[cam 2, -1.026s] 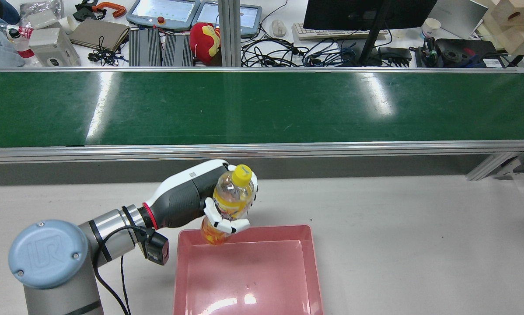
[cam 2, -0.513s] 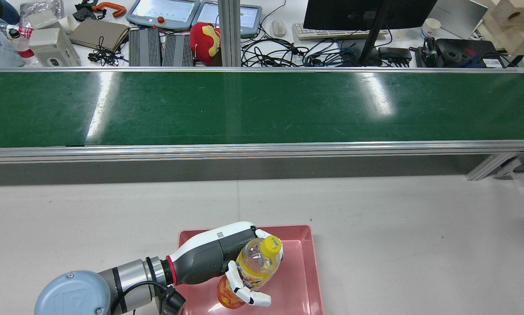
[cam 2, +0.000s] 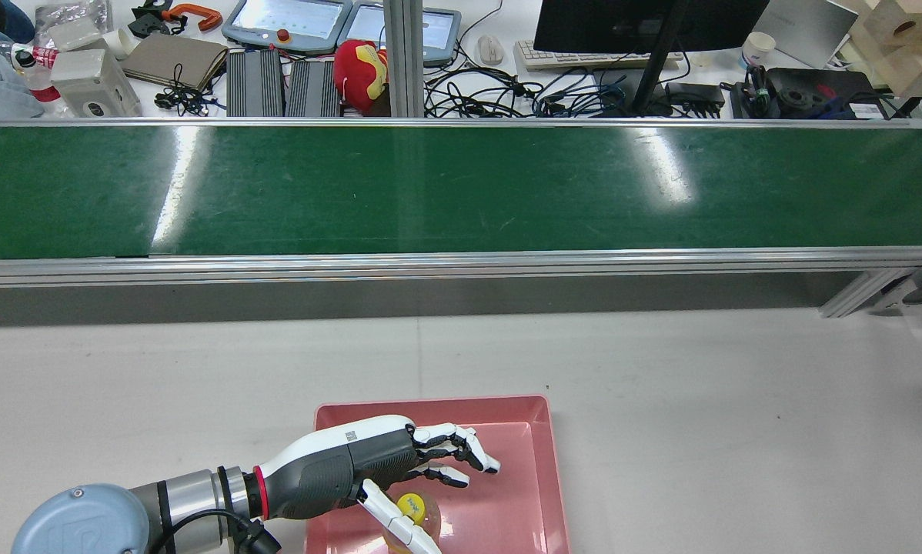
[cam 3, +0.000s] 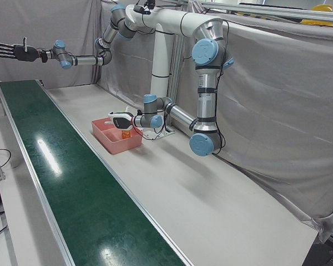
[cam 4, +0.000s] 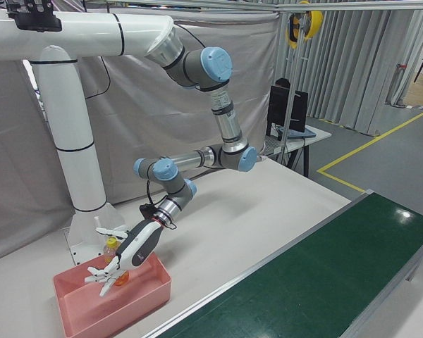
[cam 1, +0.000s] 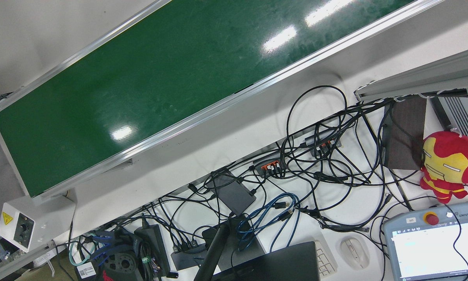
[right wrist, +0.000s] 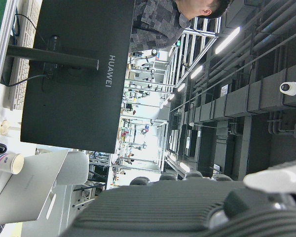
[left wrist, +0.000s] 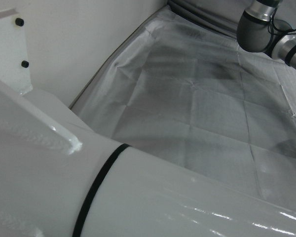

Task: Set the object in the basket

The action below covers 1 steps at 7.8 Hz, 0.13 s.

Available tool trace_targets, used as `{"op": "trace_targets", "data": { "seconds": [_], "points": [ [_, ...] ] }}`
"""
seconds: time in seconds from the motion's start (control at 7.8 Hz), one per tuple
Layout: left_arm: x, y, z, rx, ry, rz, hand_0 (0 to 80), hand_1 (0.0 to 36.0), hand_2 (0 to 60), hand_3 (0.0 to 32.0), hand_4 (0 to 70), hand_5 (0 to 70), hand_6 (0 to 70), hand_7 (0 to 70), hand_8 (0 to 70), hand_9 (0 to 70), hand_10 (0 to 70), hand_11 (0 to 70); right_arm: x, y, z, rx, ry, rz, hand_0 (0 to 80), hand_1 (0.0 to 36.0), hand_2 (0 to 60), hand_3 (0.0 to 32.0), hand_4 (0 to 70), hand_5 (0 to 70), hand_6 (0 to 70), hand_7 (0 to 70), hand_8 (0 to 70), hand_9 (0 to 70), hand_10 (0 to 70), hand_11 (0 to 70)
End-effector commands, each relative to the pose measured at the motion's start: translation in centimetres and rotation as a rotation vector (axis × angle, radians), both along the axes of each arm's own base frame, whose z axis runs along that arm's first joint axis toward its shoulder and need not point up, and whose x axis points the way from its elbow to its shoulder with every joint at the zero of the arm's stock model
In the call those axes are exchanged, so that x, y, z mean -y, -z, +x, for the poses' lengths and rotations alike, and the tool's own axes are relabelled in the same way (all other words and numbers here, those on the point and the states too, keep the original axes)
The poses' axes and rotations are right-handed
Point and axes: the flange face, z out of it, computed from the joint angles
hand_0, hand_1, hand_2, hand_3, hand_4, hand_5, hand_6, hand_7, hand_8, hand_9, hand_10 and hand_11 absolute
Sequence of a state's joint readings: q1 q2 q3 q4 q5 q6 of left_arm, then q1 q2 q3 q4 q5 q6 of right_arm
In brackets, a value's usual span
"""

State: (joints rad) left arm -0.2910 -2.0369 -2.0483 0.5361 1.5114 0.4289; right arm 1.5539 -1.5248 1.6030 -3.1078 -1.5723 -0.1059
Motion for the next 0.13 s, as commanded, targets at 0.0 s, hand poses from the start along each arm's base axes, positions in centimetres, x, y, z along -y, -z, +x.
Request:
{"op": "trace_targets", "data": {
  "seconds": [0.0],
  "points": [
    [-0.49, 2.88, -3.34, -0.051, 0.007, 0.012, 60.4, 20.6, 0.0, 0.4, 5.9, 27.9, 0.1, 6.8, 0.7, 0.0, 11.2, 19.1, 0.0, 0.0, 0.0, 0.0, 0.0, 0.0, 0.0, 0.0, 0.0, 0.0, 0.0, 0.0, 0.0, 0.0, 0.0, 0.0, 0.0, 0.0]
  ]
}}
